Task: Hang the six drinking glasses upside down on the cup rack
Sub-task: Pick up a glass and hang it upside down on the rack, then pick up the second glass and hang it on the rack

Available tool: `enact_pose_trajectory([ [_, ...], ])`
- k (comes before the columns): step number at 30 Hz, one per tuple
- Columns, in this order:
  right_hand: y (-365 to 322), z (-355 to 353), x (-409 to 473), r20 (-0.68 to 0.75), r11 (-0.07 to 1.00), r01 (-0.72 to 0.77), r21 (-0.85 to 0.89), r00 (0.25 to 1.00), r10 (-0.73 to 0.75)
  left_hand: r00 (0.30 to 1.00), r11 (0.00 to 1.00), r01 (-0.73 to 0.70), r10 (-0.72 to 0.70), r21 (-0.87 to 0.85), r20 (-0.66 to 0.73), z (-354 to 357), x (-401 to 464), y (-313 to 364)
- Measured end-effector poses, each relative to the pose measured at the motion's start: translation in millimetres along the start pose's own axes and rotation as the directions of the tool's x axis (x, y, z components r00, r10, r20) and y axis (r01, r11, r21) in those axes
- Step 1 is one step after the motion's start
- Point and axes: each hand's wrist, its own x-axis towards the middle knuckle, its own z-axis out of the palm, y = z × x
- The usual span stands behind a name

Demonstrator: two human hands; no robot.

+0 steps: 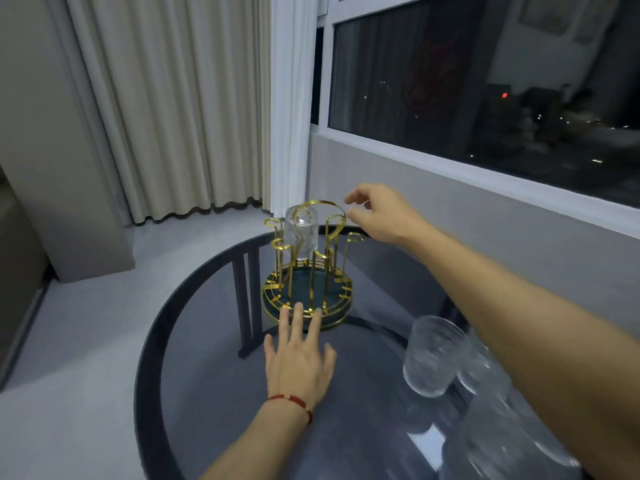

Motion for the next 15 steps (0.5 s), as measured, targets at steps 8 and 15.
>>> enact_pose_trajectory([
  [8,32.0,-48.1,-176.0,-0.129,0.993,-0.075,0.088,0.988,0.086,0.958,0.86,-0.283,0.233,-0.424,-0.165,-35.7,-54.6,81.1],
  [15,54.5,-48.6,-287.6,-0.392,0.904,-0.186,0.384,0.854,0.342,0.926,0.669,-0.261,0.377,-0.696,0.015,-39.6,-117.1,122.3],
])
